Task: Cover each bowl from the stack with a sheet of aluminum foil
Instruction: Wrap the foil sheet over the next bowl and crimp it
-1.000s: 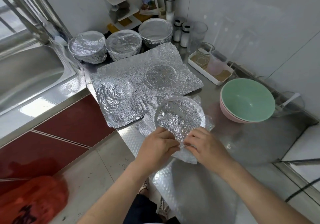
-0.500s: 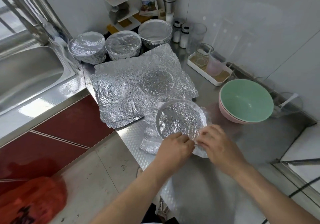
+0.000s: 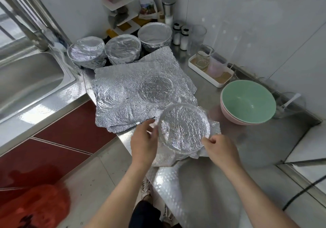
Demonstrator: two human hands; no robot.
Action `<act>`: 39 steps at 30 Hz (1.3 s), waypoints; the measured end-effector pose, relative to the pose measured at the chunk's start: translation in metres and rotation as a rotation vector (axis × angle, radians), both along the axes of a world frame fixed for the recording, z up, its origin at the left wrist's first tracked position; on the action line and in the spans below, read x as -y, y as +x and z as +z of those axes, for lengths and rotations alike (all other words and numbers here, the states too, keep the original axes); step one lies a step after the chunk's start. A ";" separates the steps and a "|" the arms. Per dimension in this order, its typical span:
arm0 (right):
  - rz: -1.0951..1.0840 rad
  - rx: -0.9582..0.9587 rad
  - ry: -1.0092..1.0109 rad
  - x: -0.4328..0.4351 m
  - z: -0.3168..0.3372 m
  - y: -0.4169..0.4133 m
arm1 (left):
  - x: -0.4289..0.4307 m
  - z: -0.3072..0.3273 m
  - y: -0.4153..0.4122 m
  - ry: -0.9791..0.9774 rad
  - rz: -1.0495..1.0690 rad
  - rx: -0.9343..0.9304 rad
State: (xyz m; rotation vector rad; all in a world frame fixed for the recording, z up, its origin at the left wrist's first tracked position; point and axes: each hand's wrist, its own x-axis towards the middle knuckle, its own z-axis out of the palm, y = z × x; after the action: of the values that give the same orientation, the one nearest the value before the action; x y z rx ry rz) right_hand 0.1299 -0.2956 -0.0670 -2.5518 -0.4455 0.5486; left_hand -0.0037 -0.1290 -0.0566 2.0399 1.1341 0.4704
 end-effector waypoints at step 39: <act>0.396 -0.181 -0.046 -0.016 0.013 0.046 | -0.050 0.000 0.002 0.054 -0.279 -0.124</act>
State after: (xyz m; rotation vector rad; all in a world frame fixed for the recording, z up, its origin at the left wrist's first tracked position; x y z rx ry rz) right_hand 0.1760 -0.2793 -0.0542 -2.4353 -0.8874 0.9303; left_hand -0.0021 -0.0794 -0.0561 2.2573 0.8945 0.2406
